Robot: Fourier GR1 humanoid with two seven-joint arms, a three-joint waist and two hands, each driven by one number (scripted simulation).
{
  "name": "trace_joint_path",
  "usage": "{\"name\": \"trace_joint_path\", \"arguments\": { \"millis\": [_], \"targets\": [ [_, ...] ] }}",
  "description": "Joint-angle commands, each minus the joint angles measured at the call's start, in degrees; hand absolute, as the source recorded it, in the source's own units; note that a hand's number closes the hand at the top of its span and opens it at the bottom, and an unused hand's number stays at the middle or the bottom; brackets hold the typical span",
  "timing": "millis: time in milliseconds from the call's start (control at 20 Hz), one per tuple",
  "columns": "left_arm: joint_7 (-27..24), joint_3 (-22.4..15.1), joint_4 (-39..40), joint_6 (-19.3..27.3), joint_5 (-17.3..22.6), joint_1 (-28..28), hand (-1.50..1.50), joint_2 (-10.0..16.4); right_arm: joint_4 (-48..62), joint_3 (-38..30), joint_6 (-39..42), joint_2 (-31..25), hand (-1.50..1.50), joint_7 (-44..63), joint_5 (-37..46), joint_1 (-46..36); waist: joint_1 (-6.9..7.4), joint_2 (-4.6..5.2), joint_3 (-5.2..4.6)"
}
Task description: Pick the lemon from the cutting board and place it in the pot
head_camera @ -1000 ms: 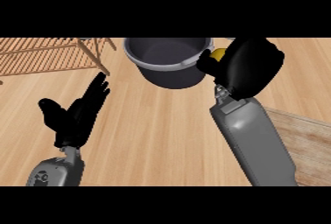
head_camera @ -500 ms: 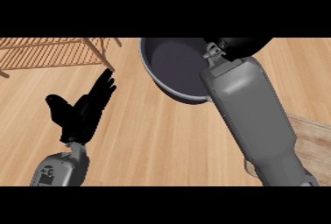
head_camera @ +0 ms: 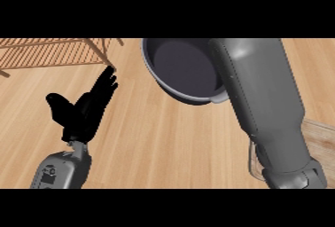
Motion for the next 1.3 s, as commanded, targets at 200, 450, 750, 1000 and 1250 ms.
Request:
{"name": "trace_joint_path", "arguments": {
  "millis": [200,450,750,1000,1250],
  "targets": [
    [-1.1,-1.0,0.1,0.0,0.1,1.3,0.0,-1.3,11.2,-5.4,-4.0,0.5,1.5,13.9,-6.2,-3.7,0.37,0.21,0.08],
    [-0.3,-0.9,0.7,0.1,-0.2,-0.8,0.0,-1.2,10.6,-12.3,-15.5,0.5,-1.5,13.9,-8.5,-0.3,0.37,0.84,0.22],
    [-1.0,-0.7,-0.8,0.1,-0.3,0.9,0.0,-0.8,8.7,-14.8,-27.3,0.5,-1.5,11.3,-10.5,0.3,0.85,0.44,0.25],
    [-0.6,-0.5,0.9,-0.1,0.1,0.8,0.0,-1.0,4.6,-10.8,-35.7,0.5,-1.5,9.5,-1.3,-0.1,-0.85,0.24,0.07],
    [-0.1,-0.3,-0.7,0.4,-0.3,1.6,0.0,-0.6,1.4,-9.5,-39.0,0.5,-1.5,12.8,6.0,1.7,-1.74,-0.59,0.12]
  ]
}}
